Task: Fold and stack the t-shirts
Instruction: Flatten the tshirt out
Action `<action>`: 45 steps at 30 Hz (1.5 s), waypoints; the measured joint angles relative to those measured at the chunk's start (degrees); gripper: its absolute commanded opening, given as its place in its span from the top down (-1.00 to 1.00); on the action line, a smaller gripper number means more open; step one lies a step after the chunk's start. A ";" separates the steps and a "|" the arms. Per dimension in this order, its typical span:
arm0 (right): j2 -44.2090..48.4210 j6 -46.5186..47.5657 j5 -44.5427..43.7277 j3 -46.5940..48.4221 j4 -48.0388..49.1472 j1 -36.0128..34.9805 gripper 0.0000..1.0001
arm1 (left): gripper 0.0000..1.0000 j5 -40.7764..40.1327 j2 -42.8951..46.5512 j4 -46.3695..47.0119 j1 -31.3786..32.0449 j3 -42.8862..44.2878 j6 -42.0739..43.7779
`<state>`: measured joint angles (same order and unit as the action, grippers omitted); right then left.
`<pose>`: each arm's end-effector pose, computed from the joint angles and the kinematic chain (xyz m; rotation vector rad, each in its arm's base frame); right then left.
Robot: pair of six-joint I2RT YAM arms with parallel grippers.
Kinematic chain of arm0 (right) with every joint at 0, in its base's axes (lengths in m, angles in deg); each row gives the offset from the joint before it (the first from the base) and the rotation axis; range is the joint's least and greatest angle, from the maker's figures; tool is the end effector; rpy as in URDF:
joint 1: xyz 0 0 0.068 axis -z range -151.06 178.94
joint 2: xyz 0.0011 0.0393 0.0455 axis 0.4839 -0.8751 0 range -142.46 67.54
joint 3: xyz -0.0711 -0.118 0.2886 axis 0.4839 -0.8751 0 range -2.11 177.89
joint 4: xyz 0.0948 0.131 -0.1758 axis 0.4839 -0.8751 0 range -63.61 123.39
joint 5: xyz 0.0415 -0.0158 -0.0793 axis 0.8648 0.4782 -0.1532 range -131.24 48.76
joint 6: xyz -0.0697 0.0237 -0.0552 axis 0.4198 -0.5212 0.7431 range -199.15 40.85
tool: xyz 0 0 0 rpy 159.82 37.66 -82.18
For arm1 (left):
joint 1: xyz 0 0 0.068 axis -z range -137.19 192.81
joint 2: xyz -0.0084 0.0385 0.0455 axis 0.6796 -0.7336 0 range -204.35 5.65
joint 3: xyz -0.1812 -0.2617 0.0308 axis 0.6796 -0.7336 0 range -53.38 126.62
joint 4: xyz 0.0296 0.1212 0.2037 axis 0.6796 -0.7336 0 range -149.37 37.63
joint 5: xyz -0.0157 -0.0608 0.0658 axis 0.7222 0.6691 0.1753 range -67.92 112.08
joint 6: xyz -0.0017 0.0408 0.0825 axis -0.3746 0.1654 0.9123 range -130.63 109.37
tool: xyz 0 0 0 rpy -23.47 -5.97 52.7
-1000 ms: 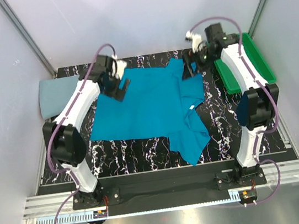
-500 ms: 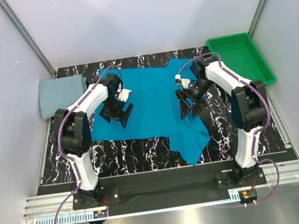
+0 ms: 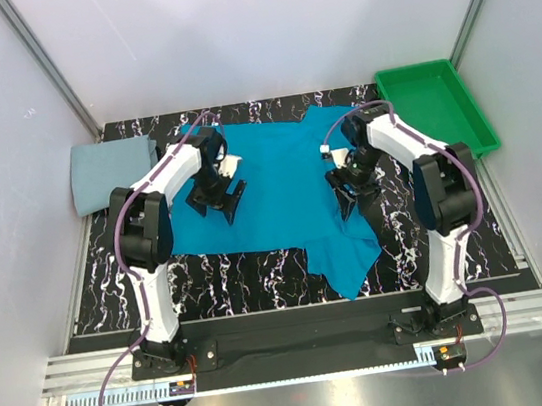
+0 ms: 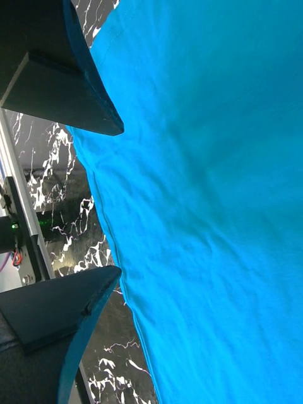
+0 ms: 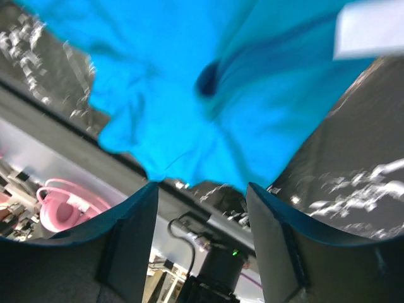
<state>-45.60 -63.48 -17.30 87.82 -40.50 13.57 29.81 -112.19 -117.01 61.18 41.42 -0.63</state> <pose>0.3294 0.1252 0.2205 0.7533 -2.8582 -0.6271 0.3749 -0.1362 0.2026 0.7645 3.0083 -0.2136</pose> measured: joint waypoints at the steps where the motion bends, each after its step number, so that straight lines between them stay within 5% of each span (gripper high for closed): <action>1: -1.33 -0.09 -0.72 0.76 0.50 0.00 -0.29 | -0.81 0.02 0.00 -0.07 0.00 -0.02 -0.02; 17: -10.91 -0.11 -2.29 8.31 2.32 -1.64 -0.25 | -0.79 0.52 -0.46 -0.39 -1.31 -0.13 -0.52; 20: -11.54 -0.15 -2.27 8.63 2.32 -2.49 -0.05 | -0.78 0.52 -1.22 -0.39 -1.29 -0.11 -0.66; 29: -12.96 -0.37 -3.02 8.90 2.58 -3.98 1.00 | -0.78 0.50 -2.19 -0.37 -1.31 -0.13 -0.72; 45: -3.06 0.92 -14.10 2.97 3.15 -1.25 1.00 | -0.76 -0.68 -4.15 -0.15 -3.72 -0.31 -0.68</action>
<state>-48.66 -62.57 -31.39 90.79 -37.35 12.32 29.13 -116.34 -117.16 57.47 41.12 -1.31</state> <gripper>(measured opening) 0.014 0.888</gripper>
